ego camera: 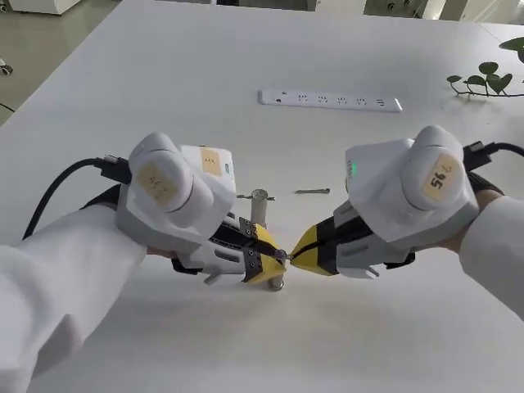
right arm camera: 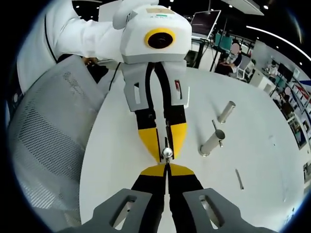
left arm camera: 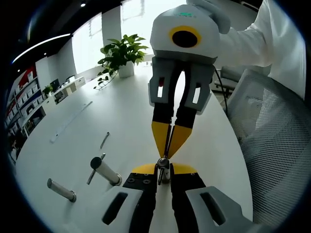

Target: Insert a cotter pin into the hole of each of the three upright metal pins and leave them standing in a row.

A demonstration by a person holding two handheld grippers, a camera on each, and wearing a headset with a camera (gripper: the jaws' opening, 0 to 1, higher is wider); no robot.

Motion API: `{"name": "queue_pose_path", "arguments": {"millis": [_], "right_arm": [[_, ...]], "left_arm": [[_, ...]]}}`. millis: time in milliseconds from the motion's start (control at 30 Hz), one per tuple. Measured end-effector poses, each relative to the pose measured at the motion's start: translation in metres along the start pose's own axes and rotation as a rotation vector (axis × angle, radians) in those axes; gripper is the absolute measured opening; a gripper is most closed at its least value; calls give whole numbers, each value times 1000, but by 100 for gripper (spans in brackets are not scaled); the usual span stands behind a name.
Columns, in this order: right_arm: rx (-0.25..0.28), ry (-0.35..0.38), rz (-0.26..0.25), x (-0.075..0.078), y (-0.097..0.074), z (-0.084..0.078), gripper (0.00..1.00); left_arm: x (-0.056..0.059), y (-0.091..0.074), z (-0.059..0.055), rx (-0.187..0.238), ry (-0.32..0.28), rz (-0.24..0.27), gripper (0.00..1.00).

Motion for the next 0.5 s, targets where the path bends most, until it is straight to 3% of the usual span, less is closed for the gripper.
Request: {"name": "queue_pose_path", "arguments": {"millis": [67,133,267,300,400,500], "right_arm": [[4,5,1,0,-1,-1,1],[12,17,-11,1,-3,-2,9],[44,71,-25,2,-9,-3,13],[55,90,-26,2,-10,-4,16],[85,145,-29,1,-12,-8,22],[112,181,-29,1,-11,-9,24]], "left_arm": [[1,-1,3,23,-21,-2,15],[0,-5,2,20,-27,10,24],[1,-20,0,29,-31,61,39],[4,-25,1,73,-90,80,47],[13,-38,-4,131,-173,80,67],[20,-49,-14,151,-241,110,82]]}}
Point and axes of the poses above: the centre of the closed fingertips' face, and the gripper's own axes: y roughly forward along the fingers, x roughly to its right, z roughly out of its top, the point moved 6 cm from there along -y, roughly backward along the fingers, and after that the axes turned 10 degrees about y, right-handed, at the moved point
